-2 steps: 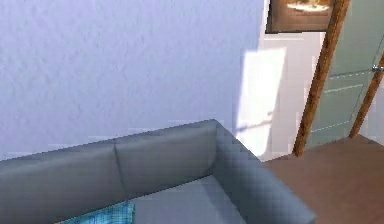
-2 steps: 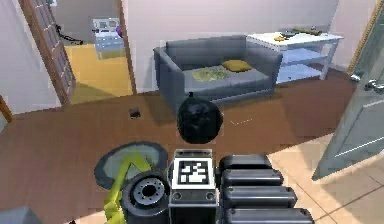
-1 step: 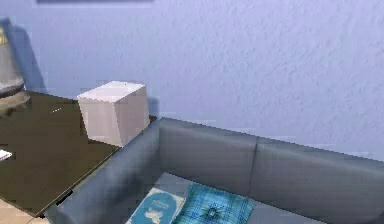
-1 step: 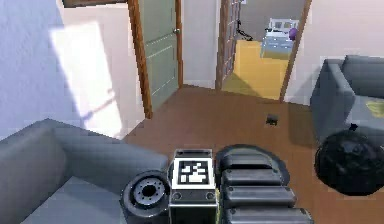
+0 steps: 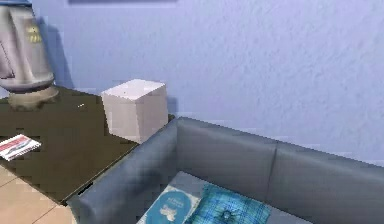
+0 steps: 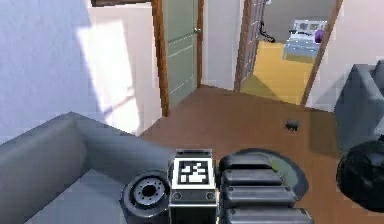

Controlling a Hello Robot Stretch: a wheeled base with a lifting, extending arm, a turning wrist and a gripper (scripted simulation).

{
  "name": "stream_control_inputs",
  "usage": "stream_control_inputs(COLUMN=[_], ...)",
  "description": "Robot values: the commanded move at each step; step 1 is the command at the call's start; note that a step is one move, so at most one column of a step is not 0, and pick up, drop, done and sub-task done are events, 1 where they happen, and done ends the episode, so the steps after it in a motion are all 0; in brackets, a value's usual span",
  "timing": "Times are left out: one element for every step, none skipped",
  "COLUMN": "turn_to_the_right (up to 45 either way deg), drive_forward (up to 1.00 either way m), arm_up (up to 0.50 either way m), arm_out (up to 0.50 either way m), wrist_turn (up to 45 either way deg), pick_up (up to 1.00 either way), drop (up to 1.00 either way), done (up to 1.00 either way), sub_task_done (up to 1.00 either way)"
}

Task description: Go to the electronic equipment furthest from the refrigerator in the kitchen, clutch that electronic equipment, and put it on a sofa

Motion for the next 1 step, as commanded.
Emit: stream_control_inputs(turn_to_the_right=[45.0], drive_forward=[0.0], arm_up=[0.0], arm_out=[0.0], wrist_turn=[0.0], pick_up=[0.0], drop=[0.0], done=[0.0], sub_task_done=[0.0])
